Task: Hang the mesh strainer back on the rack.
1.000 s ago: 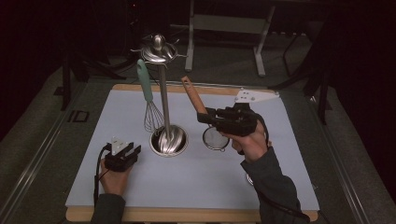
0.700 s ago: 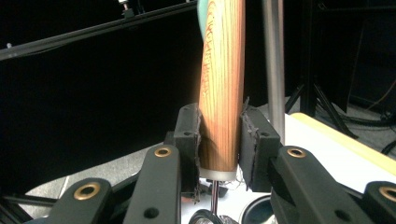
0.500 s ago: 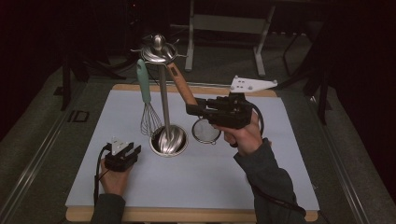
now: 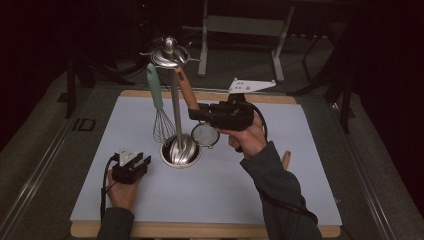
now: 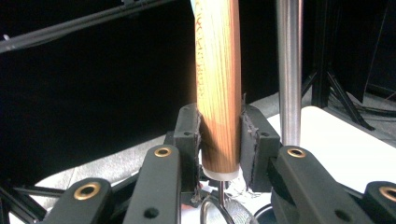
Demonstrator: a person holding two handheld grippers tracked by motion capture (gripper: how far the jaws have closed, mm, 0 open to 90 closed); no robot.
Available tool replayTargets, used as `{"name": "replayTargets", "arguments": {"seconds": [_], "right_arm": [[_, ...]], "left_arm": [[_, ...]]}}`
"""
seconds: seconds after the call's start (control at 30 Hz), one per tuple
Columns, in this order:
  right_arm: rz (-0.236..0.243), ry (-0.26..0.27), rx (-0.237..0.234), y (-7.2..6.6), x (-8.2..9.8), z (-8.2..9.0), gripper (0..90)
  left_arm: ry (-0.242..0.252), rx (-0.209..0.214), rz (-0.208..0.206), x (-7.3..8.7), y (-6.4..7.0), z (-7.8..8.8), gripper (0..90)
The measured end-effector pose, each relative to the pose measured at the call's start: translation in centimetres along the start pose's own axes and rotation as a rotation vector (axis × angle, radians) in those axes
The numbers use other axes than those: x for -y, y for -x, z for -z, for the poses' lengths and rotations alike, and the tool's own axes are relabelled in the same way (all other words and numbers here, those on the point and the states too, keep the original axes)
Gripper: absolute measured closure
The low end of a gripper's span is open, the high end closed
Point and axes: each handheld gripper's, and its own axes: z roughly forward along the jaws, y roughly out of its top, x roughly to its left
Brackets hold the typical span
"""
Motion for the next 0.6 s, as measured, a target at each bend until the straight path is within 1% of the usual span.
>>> {"name": "replayTargets", "arguments": {"seconds": [0.07,0.13,0.27,0.33,0.47,0.5,0.6], "right_arm": [[0.010,-0.020,0.014,-0.1,-0.1,-0.6,71.1],[0.009,-0.030,0.016,0.0,-0.2,-1.0,70.8],[-0.005,-0.037,0.037,0.8,-0.3,-1.8,68.5],[-0.011,-0.042,0.054,1.0,-0.4,-2.1,67.3],[0.009,-0.060,0.107,0.8,-0.4,-2.4,65.0],[0.032,-0.078,0.140,0.7,-0.4,-2.5,63.6],[0.055,-0.092,0.164,0.4,-0.2,-2.6,62.6]], "left_arm": [[0.000,0.000,0.000,0.0,0.0,0.0,64.1],[0.000,0.000,0.000,0.0,0.0,0.0,64.1],[0.000,0.001,-0.001,0.0,0.0,0.0,64.1],[0.000,0.002,0.000,0.0,0.0,0.0,64.2],[0.000,0.002,0.001,0.0,0.0,0.0,64.1],[0.000,0.001,0.001,0.0,0.0,0.0,64.1],[-0.002,0.001,-0.002,0.0,0.0,0.0,64.1]]}}
